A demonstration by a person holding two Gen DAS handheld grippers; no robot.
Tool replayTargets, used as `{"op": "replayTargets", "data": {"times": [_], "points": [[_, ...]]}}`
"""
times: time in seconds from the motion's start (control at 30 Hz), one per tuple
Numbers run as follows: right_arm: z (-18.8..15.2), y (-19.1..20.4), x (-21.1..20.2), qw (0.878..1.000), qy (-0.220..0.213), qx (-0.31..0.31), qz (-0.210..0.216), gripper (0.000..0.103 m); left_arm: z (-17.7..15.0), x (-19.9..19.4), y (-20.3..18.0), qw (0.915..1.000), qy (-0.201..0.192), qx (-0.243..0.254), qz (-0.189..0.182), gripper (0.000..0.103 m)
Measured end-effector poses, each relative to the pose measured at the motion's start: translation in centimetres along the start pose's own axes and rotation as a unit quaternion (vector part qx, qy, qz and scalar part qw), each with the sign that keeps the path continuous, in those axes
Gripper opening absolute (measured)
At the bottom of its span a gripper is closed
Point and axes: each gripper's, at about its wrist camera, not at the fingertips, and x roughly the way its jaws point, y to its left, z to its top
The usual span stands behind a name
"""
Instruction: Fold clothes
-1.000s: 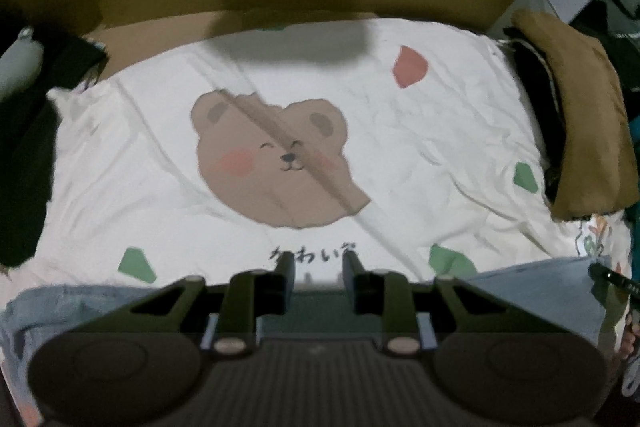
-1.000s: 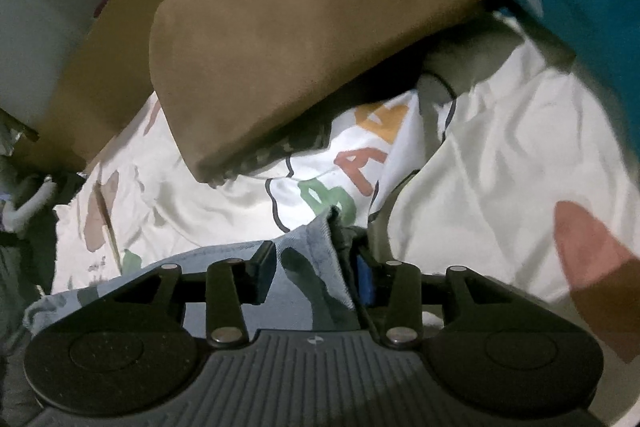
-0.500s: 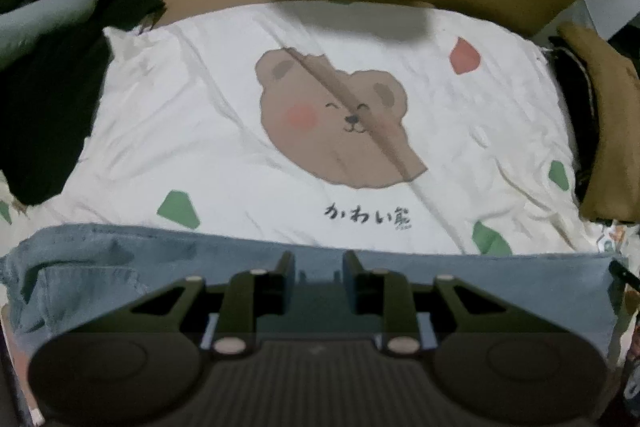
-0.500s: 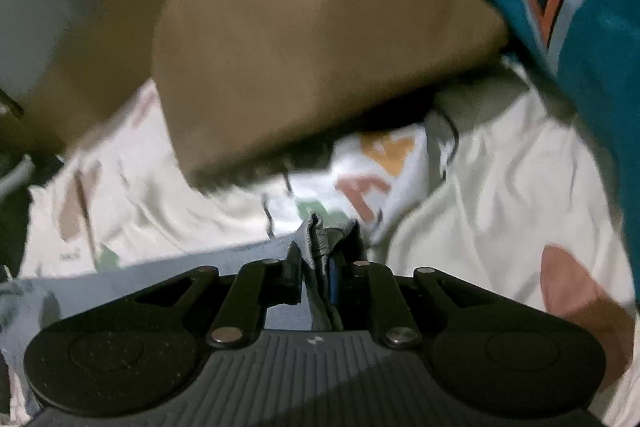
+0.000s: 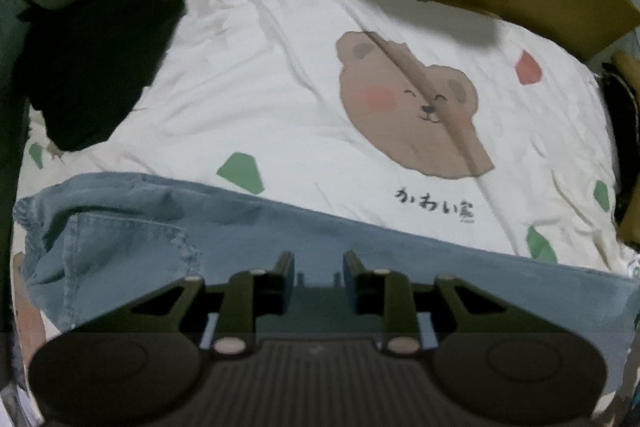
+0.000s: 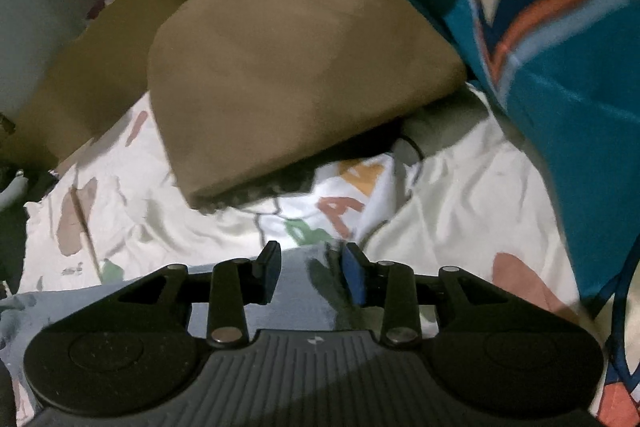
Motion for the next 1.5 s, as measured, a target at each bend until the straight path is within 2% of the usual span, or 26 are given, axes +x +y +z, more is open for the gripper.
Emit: {"op": "replayTargets", "data": {"times": [0.3,0.57,0.7,0.87,1.13,1.33,1.5], "points": [[0.7,4.1,-0.5,0.999,0.005,-0.052,0.002,0.041,-1.3,1.2,2.3,0.9996,-0.008,-0.021,0.015,0.039],[-3.2,5.7,0.1,0.995,0.031,-0.090,-0.013,0.041,-4.4,4.2,3.4,0.9993,0.000,-0.011,0.035,0.042],[-5.4,5.8,0.5,0.993,0.055,-0.107,-0.017,0.043,-5.7,5.4,2.9,0.9995,-0.002,-0.015,0.026,0.042],[-7.7,6.3,1.2,0.987,0.083,-0.132,-0.027,0.044,-7.2,6.1,1.2,0.9998,-0.015,0.001,0.015,0.043],[-10.0,9.0,1.3,0.980,0.081,-0.183,-0.018,0.047,-9.5,6.2,-3.6,0.9961,-0.040,0.075,-0.024,0.043],[-11.2,9.2,1.1,0.975,0.059,-0.206,-0.056,0.048,-10.4,8.0,-6.3,0.9944,-0.039,0.087,-0.046,0.044],[-11.8,7.9,2.7,0.975,0.086,-0.192,-0.065,0.049,-10.4,10.0,-8.8,0.9920,-0.028,0.112,-0.051,0.043]]}}
